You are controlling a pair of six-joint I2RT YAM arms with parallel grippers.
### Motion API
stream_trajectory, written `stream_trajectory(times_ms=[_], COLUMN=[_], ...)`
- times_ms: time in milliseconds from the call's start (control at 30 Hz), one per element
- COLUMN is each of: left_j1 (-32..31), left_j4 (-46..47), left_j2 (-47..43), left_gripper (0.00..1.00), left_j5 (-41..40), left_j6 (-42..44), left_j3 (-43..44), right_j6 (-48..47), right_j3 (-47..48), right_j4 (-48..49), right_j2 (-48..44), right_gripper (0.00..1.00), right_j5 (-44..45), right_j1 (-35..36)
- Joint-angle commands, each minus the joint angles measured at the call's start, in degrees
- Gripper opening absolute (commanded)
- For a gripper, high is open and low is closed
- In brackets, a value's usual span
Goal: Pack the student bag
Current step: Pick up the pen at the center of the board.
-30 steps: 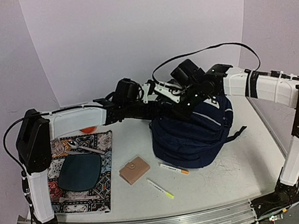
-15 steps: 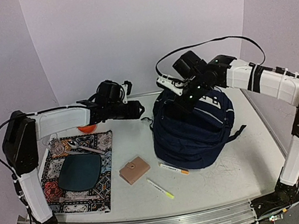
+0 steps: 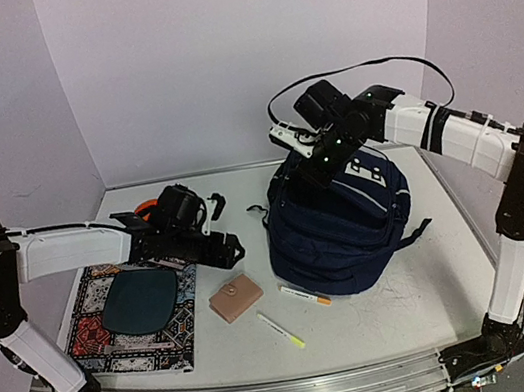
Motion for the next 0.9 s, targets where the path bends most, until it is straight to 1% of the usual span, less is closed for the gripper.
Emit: stream_trajectory(times_ms=[0, 67, 133, 200, 267, 400, 600, 767, 867], left_j1=[-3.7, -5.6, -8.9, -12.7, -15.6, -19.1, -20.4, -22.6, -23.9], left_j4=[-4.3, -5.1, -5.0, -5.0, -5.1, -6.4, -7.7, -11.8, -13.6], left_j2=[-0.2, -0.4, -0.5, 0.3, 1.6, 4.7, 7.7, 13.4, 16.3], left_gripper=[0.89, 0.91, 0.92, 0.91, 0.9, 0.88, 0.87, 0.82, 0.81], left_j5=[-2.2, -2.2, -2.8, -4.9, -5.2, -5.2, -3.4, -4.8, -5.2], left_j6=[-0.8, -2.2, -3.2, -2.7, -1.0, 5.5, 18.0, 28.4, 32.5], left_j3=[0.0, -0.2, -0.8, -1.0, -0.8, 2.0, 3.5, 7.2, 9.8], right_j6=[1.0, 1.3, 1.5, 1.6, 1.6, 1.8, 2.2, 2.8, 3.1], right_j3=[4.7, 4.8, 4.7, 4.4, 4.0, 3.2, 2.8, 2.5, 2.2], right_j4=[1.6, 1.5, 1.5, 1.5, 1.5, 1.5, 1.5, 1.5, 1.5], right_j2=[0.2, 0.5, 0.6, 0.7, 0.7, 0.7, 0.7, 0.6, 0.5], right_gripper=[0.0, 0.0, 0.0, 0.0, 0.0, 0.0, 0.0, 0.0, 0.0], right_j5=[-0.6, -1.0, -1.2, -1.3, -1.5, -1.8, -2.2, -2.3, -2.4], right_j1=[-0.2, -0.2, -0.2, -0.2, -0.2, -0.2, -0.1, -0.2, -0.2])
